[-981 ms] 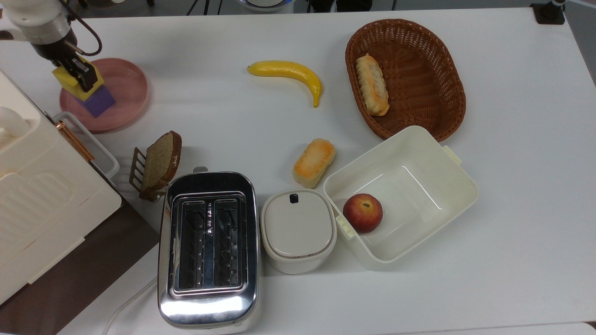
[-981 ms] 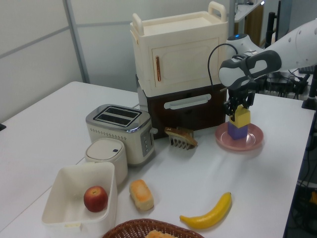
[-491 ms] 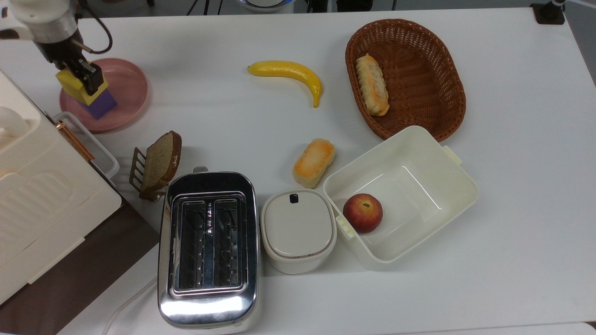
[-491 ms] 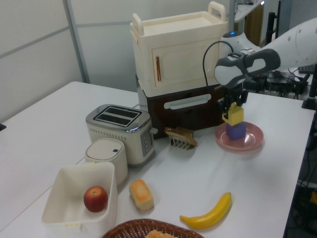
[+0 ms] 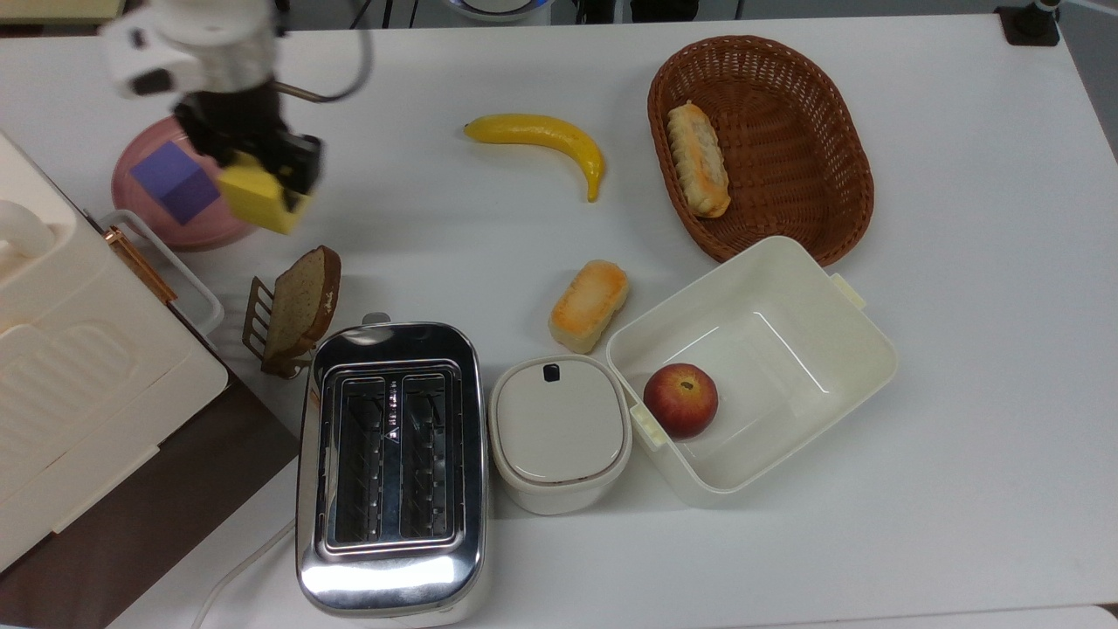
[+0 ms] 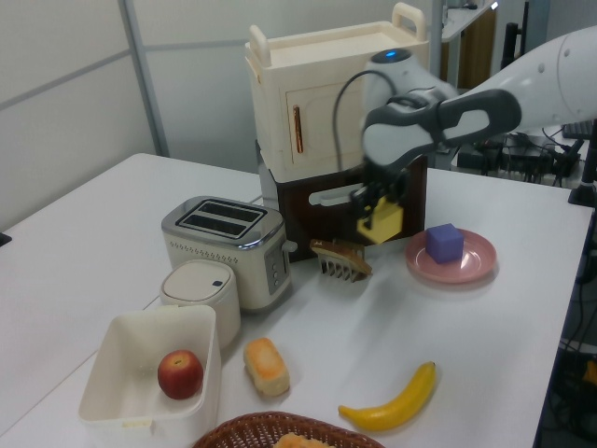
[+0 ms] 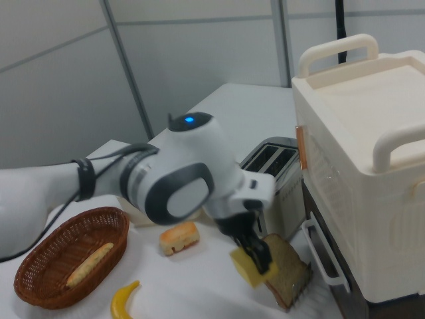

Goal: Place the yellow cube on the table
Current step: 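Lift the yellow cube off the purple cube and carry it away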

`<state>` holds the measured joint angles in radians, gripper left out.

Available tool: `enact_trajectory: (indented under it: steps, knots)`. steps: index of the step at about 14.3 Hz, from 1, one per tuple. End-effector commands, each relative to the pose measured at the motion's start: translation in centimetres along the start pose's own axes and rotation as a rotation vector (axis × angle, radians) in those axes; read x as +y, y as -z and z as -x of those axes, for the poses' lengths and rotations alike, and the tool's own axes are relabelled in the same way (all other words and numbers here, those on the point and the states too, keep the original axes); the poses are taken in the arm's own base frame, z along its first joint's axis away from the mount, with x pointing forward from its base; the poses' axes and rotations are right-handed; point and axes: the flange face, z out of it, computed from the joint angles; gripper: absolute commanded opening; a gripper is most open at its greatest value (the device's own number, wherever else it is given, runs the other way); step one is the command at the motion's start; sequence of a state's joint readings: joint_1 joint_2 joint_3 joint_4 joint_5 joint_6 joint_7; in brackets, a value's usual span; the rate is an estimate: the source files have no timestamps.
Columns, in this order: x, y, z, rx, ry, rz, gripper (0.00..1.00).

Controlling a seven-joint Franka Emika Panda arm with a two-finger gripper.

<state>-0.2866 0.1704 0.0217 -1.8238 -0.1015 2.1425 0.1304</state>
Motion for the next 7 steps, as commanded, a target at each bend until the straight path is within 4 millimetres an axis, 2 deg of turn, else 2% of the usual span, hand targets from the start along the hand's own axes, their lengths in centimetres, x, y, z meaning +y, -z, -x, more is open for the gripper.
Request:
enact_trajectory:
  steps: [1, 2, 3, 4, 5, 7]
  knots:
    - [-7.3, 2.1, 1.4, 0.009, 0.042, -0.026, 0.19]
    - [-8.7, 2.2, 1.8, -0.001, 0.054, -0.028, 0.19]
    - [-10.4, 1.6, 2.3, -0.012, 0.086, -0.028, 0.19]
    - [-11.3, 0.8, 2.5, -0.025, 0.103, -0.024, 0.19]
    - [-12.0, -0.3, 2.5, -0.041, 0.115, -0.023, 0.19]
    - [-12.0, -0.6, 2.4, -0.041, 0.117, -0.021, 0.20]
